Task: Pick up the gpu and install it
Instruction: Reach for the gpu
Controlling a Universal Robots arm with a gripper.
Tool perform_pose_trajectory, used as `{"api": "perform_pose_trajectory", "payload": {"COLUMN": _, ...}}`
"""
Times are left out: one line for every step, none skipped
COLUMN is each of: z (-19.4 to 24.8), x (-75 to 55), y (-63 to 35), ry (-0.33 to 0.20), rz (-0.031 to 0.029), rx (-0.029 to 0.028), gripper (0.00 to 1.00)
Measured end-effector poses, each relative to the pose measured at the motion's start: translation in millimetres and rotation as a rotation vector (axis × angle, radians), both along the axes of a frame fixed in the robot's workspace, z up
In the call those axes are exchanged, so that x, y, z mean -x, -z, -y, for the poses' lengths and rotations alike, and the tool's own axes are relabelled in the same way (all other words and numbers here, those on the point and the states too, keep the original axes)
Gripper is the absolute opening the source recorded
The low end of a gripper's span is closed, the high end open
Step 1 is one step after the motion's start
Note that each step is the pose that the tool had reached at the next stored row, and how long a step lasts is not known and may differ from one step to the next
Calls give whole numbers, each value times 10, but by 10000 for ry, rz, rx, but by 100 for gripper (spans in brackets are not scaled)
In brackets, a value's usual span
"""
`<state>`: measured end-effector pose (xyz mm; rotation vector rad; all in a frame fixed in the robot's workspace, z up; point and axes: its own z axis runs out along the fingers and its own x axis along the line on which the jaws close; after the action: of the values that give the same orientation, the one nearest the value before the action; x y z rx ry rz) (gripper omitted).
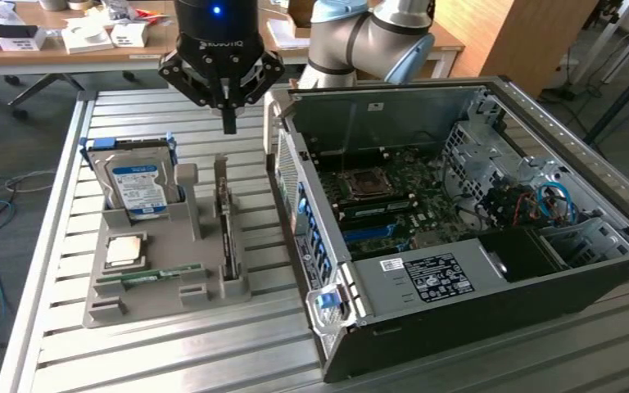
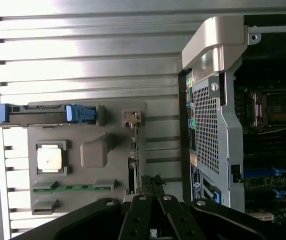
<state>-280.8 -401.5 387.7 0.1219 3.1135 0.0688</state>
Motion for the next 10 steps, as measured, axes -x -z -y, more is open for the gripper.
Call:
{"api": "perform_pose_trajectory", "payload": {"z": 11, "x": 2, "y": 0, "ry": 1, "rz": 0, "rx": 0, "gripper": 11}}
{"api": "perform_pose_trajectory", "payload": {"z": 25, "x": 5, "y": 0, "ry": 1, "rz": 0, "rx": 0, "gripper": 11}}
{"api": "perform_pose_trajectory", "payload": {"z": 40, "x": 8, "y": 0, "ry": 1, "rz": -1, "rx": 1, "gripper": 11}}
{"api": "perform_pose_trajectory", "payload": {"z": 60, "x": 11, "y": 0, "ry": 1, "rz": 0, "rx": 0, "gripper": 11}}
{"api": "perform_pose_trajectory", "payload": {"z": 80, "x": 13, "y": 0, "ry": 0, "rz": 0, "rx": 0, "gripper": 11}}
{"api": "perform_pose_trajectory", "payload": {"z": 99, "x": 16, "y": 0, "ry": 1, "rz": 1, "rx": 0, "gripper": 11}}
{"api": "perform_pose_trajectory", "payload": {"z": 120, "x": 20, "y": 1, "ry": 0, "rz": 1, "rx": -1, "gripper": 11}}
{"api": "perform_pose_trajectory", "payload": {"z": 142, "x": 24, "y": 0, "ry": 1, "rz": 0, "rx": 0, "gripper": 11}}
{"api": "perform_pose_trajectory", "payload": {"z": 167, "x": 28, "y": 0, "ry": -1, "rz": 0, "rx": 0, "gripper": 11}}
{"api": "perform_pose_trajectory", "payload": {"z": 191, "x": 32, "y": 0, "ry": 0, "rz": 0, "rx": 0, "gripper": 11}}
